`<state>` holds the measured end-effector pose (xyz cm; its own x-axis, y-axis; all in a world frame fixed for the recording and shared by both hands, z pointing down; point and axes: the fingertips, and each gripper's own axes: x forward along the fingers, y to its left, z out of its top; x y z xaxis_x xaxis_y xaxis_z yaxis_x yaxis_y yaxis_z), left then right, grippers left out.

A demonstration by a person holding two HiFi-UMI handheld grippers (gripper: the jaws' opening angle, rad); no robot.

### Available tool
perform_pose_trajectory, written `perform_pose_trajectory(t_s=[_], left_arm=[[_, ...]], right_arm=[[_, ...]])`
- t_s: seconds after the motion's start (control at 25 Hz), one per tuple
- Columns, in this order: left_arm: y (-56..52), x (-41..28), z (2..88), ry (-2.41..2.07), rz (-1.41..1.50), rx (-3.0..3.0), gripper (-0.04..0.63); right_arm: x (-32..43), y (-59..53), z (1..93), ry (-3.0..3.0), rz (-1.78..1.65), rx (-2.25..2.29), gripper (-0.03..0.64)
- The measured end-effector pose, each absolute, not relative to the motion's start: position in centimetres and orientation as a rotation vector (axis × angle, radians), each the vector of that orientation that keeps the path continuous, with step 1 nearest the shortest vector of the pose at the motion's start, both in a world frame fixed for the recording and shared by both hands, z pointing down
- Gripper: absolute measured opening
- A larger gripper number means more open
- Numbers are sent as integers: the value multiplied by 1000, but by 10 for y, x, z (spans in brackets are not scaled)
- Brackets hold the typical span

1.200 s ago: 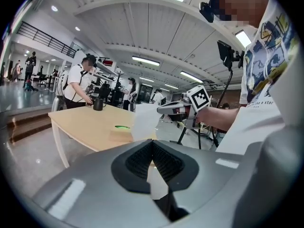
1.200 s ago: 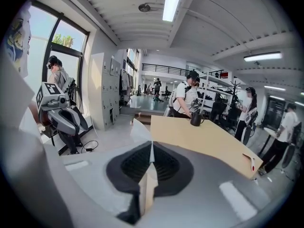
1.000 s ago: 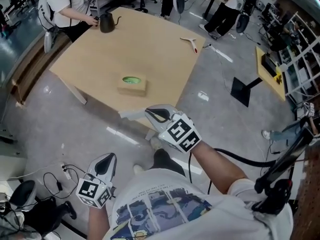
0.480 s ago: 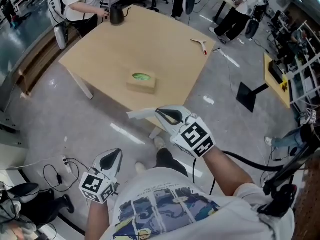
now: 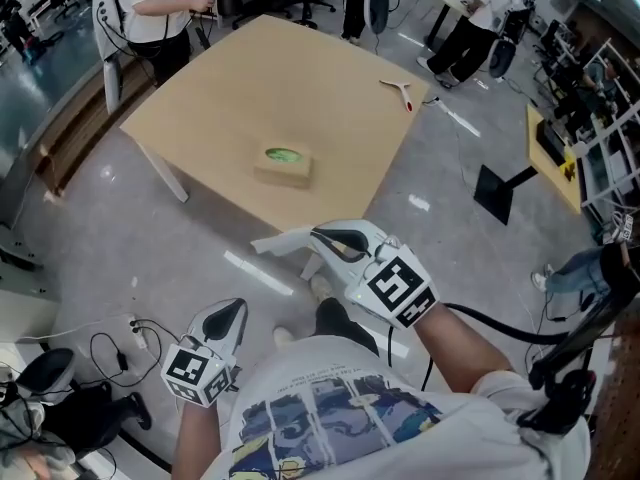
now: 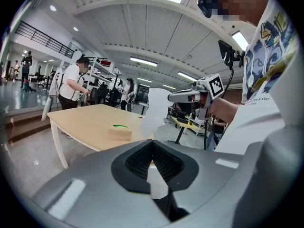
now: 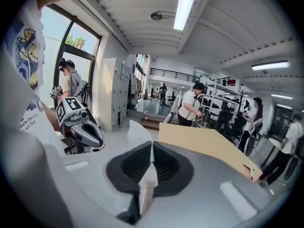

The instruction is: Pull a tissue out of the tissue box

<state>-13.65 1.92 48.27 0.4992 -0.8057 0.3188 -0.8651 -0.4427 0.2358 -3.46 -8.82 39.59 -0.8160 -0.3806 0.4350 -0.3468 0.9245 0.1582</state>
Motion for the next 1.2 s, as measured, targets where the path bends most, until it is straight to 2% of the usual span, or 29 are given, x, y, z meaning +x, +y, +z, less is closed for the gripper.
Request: perform_pose_trajectory(t_s=[1.2], left_arm=[[32,-110,491,-1372,252,2399,3]], right_arm=[[-6,-70,388,-2649,-113,561,3]])
